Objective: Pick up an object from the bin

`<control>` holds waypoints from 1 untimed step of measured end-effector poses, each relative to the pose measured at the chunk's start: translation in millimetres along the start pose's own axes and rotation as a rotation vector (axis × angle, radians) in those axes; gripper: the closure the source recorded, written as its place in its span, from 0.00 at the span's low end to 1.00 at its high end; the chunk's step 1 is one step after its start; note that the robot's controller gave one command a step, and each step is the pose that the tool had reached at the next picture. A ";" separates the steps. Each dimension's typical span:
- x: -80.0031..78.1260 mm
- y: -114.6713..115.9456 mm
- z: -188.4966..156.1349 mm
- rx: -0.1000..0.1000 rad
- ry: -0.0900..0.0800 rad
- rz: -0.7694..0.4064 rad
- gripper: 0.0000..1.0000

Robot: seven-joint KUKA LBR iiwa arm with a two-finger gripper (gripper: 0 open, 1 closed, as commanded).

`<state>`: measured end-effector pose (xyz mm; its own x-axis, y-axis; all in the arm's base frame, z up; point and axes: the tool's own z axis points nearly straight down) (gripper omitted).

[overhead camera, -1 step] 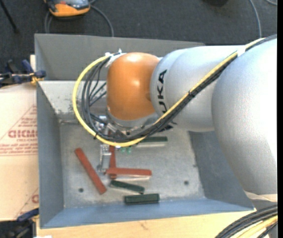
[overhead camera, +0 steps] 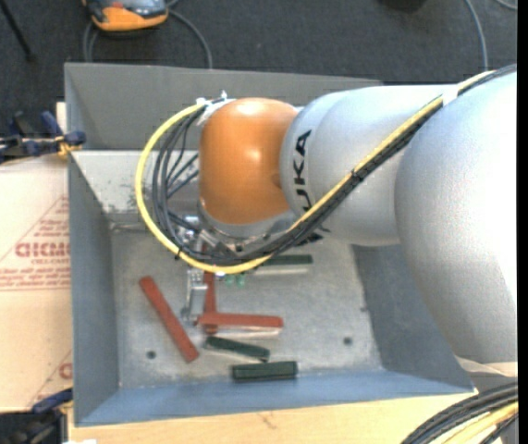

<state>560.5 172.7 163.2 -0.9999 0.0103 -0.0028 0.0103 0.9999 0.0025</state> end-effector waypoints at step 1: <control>8.1 -15.9 18.0 -0.001 -0.008 -0.076 0.00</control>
Offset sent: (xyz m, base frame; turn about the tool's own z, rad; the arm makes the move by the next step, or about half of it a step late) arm -0.0464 -0.0624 -0.0932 0.1159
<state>552.2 157.0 145.2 -0.9978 -0.0659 -0.0111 -0.0659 0.9978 0.0027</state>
